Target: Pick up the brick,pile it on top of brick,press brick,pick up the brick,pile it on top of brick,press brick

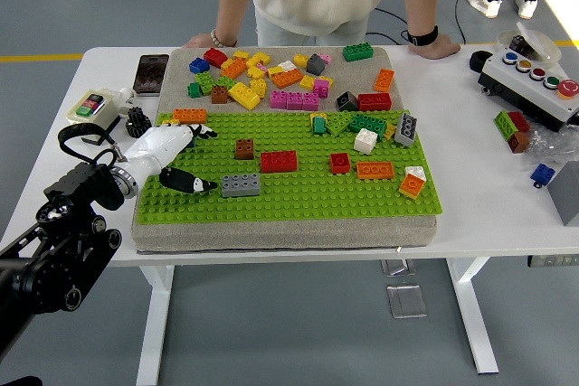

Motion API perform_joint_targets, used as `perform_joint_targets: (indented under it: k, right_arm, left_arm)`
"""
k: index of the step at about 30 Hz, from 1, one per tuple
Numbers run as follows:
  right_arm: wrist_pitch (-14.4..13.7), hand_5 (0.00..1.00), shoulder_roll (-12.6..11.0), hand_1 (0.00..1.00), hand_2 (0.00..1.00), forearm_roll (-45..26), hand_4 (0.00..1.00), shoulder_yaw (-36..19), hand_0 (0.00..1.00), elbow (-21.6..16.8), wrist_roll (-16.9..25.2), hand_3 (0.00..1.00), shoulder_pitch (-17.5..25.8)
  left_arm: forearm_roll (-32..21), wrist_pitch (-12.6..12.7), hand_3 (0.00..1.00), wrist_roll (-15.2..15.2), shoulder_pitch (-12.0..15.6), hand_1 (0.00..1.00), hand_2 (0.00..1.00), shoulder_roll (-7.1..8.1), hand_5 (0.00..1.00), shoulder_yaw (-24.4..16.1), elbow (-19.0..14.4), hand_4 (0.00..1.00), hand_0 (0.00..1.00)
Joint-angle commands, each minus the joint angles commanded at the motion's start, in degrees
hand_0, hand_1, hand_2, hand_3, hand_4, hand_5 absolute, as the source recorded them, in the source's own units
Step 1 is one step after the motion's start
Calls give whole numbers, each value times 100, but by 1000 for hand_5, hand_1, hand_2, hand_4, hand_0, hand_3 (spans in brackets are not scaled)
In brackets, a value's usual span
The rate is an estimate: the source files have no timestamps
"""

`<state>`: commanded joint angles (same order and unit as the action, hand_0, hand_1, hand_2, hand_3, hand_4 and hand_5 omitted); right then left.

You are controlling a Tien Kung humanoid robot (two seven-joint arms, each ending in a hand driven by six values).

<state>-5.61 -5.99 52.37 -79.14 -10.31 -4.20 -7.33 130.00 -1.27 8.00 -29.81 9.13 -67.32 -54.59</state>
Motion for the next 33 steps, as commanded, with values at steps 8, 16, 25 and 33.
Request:
perform_joint_targets:
  k: [8,16,25,33]
  right_arm:
    - [3,638,-4,688,733,-5,998,-2,756,0,-1,740,-6]
    - [7,638,-5,688,733,-1,998,-6,755,0,5,741,-11]
    - [25,638,-12,688,733,8,998,-32,756,0,-3,741,5]
    - [25,638,-14,688,733,2,998,-48,756,0,8,740,-4]
  left_arm:
    - [0,-27,795,-9,-16,802,801,-100,305,25,6,943,873]
    - [0,-2,789,-25,-46,801,800,-128,302,-17,37,940,872]
    - [0,-4,785,-54,-19,801,798,-15,304,-181,-150,939,872]
    - [0,-408,690,-136,271,804,798,196,300,-154,-1111,906,875]
